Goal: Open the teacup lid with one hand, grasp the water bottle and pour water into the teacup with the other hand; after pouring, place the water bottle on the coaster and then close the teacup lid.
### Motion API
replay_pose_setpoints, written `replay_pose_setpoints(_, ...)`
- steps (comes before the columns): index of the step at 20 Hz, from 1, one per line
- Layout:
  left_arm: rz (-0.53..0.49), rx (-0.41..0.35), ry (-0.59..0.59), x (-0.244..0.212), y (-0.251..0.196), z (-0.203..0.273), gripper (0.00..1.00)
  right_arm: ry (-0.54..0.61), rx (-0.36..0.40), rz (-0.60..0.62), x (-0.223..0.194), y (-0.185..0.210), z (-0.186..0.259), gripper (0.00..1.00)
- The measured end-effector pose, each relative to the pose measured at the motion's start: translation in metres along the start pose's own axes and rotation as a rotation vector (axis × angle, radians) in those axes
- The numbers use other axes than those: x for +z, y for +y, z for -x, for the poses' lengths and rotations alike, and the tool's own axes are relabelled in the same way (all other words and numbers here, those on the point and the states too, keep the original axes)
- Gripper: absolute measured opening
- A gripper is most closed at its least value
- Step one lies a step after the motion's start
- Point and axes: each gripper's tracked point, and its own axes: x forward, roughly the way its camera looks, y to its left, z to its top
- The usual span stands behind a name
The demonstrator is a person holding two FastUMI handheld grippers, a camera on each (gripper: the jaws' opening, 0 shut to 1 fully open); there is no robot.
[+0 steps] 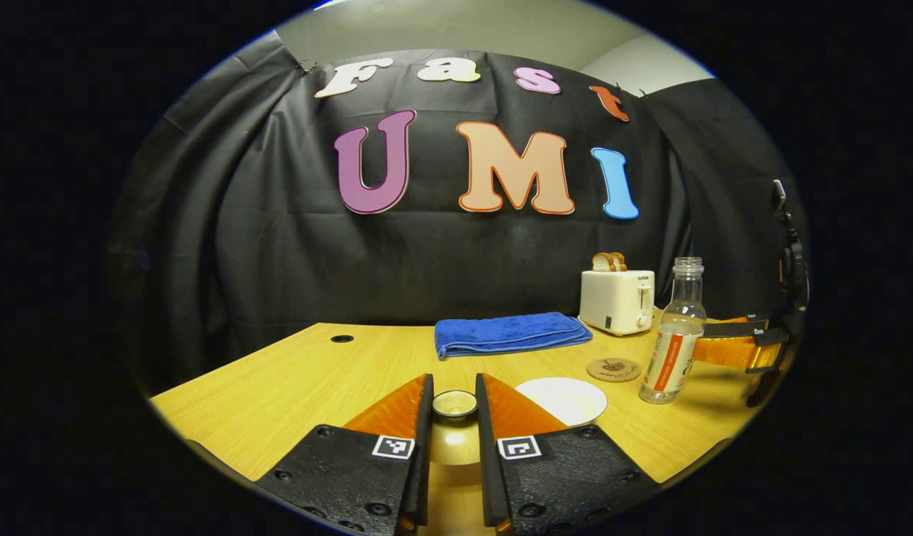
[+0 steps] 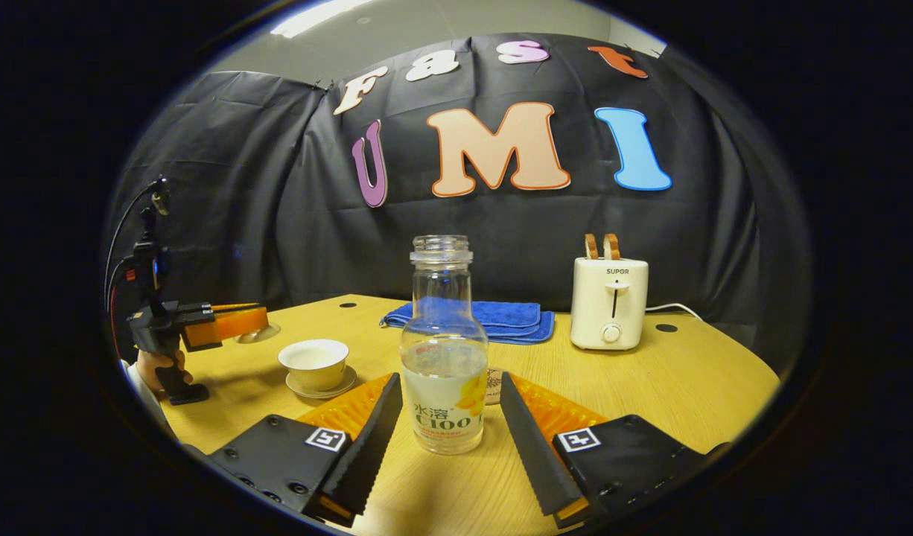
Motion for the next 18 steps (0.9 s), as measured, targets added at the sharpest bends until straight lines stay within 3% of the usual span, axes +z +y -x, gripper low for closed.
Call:
replay_pose_setpoints(3,0.0,0.014,-0.003,0.0,0.011,0.003,0.26,0.047,0.004,0.004,-0.007,0.004,-0.011,0.83)
replay_pose_setpoints(9,0.0,0.029,0.002,-0.001,0.026,0.005,0.26,0.123,-0.037,0.024,-0.019,0.002,-0.024,0.87)
replay_pose_setpoints(18,0.004,0.052,-0.005,0.0,0.045,0.008,0.26,0.153,-0.079,0.084,-0.022,0.004,-0.031,0.81)
